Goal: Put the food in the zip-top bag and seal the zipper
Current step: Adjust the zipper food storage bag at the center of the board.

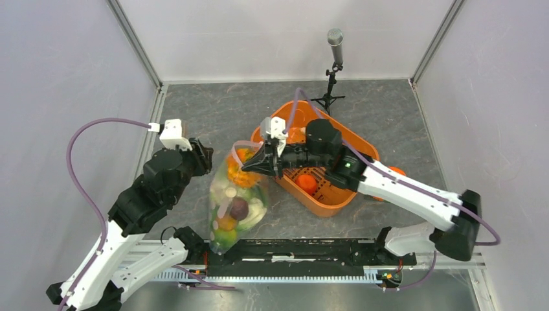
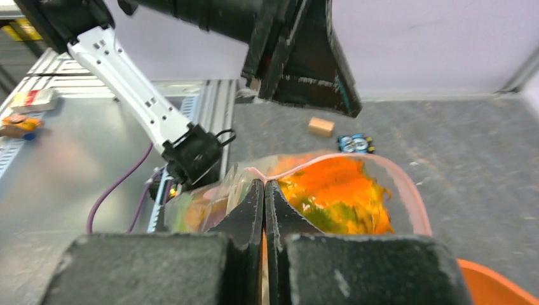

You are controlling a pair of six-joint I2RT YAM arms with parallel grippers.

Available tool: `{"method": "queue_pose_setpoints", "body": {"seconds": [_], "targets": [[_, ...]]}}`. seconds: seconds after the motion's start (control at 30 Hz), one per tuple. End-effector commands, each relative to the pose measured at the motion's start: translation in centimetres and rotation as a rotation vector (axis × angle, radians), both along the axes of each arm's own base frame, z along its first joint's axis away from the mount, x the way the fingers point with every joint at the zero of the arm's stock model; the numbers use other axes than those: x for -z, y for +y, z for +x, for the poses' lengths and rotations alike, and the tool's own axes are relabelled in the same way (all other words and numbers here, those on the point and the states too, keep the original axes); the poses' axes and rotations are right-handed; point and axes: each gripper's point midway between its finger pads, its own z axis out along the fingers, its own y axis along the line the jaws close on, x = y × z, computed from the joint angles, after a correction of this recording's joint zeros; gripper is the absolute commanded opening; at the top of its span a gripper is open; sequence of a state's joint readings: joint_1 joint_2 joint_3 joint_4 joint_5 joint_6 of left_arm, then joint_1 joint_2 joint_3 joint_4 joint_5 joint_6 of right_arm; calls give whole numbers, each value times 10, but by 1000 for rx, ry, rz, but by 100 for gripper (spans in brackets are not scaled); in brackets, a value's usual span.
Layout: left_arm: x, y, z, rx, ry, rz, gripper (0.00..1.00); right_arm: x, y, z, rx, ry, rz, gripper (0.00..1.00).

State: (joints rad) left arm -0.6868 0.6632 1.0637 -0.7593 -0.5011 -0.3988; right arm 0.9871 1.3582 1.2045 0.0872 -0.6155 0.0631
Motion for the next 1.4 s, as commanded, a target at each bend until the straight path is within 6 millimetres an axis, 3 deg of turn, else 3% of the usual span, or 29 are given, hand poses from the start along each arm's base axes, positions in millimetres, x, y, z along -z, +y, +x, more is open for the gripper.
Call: {"method": "queue_pose_setpoints", "body": {"seconds": [0.0, 0.07, 0.13, 0.2, 0.27, 0.33, 0.43, 0.63, 0.77, 0.83, 0.93, 1.07, 1.2, 1.37], "targets": [[-23, 15, 1, -91, -58, -54, 51, -83, -31, 1, 194, -213, 95, 0], [-25, 16, 2, -99, -69, -55, 60, -95, -37, -7, 210, -224, 110, 0], [-26, 16, 3, -98, -73, -55, 69, -84, -30, -11, 254, -242, 75, 0], [-22, 13, 5, -93, -64, -50, 77, -32, 0, -20, 194, -200, -44, 0], [-16, 9, 6, -81, -39, -38, 83, 48, 29, -19, 215, -161, -236, 0], [-9, 5, 4, -60, -14, -35, 89, 101, 40, -10, 281, -125, -321, 0], [0, 9, 0, -65, 7, -23, 94, 122, 53, -2, 319, -88, -338, 0], [-13, 31, -18, -113, -45, -87, 93, 55, 59, 16, 375, -124, -173, 0], [-20, 30, -26, -76, -74, -123, 93, -18, 38, 13, 382, -156, -15, 0], [-19, 19, -26, -15, -68, -121, 93, -37, 21, 18, 440, -163, 39, 0], [-17, -19, -29, 189, -86, -150, 94, -28, 4, 37, 531, -123, 32, 0], [-6, -64, -38, 428, -104, -189, 96, -18, -5, 42, 568, -73, 51, 0], [-6, -82, -38, 529, -165, -191, 99, -15, -7, 49, 581, -71, 36, 0], [-15, -82, -42, 562, -227, -184, 100, -21, -8, 56, 579, -74, 48, 0]]}}
